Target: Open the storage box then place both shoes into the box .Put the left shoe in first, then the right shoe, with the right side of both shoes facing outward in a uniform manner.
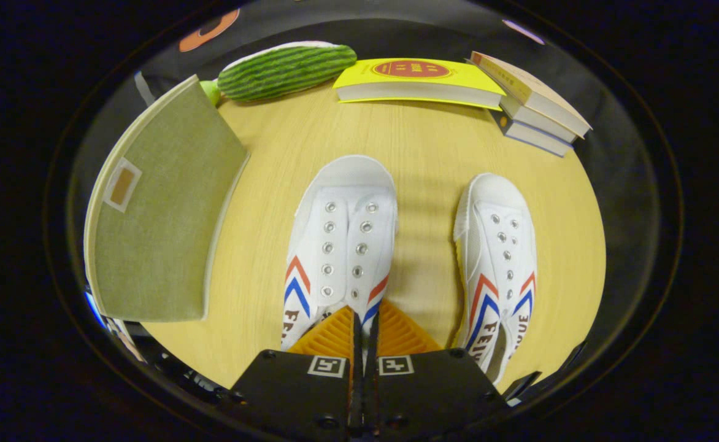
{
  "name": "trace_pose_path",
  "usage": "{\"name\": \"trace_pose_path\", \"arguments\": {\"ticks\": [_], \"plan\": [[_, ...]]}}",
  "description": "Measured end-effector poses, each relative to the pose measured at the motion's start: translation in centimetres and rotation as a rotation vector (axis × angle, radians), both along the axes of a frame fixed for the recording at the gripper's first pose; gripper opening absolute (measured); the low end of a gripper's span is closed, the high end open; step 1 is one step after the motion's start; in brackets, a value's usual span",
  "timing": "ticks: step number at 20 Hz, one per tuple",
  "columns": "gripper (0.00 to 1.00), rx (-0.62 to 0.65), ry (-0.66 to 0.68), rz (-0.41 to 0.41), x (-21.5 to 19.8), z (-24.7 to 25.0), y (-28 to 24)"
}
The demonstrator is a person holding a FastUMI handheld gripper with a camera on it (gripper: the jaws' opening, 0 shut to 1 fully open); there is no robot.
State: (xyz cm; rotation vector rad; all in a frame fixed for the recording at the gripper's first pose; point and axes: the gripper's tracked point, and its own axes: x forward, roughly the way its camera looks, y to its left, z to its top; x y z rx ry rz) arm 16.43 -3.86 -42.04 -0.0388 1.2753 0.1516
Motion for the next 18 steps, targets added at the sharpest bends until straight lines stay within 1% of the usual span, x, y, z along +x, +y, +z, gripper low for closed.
{"name": "trace_pose_path", "arguments": {"ticks": [1,3,7,10,13,15,18], "plan": [[0.06,0.056,0.0,-0.021,-0.1,0.9,0.6],[0.06,0.125,-0.02,-0.038,0.2,2.4,1.3],[0.06,0.152,-0.064,-0.08,0.4,5.3,1.2],[0.06,0.227,-0.106,-0.109,0.7,8.7,2.4],[0.06,0.265,-0.177,-0.114,1.0,12.6,4.2],[0.06,0.279,-0.235,-0.09,0.8,15.2,6.1],[0.06,0.372,-0.298,-0.097,0.4,19.1,10.4]]}}
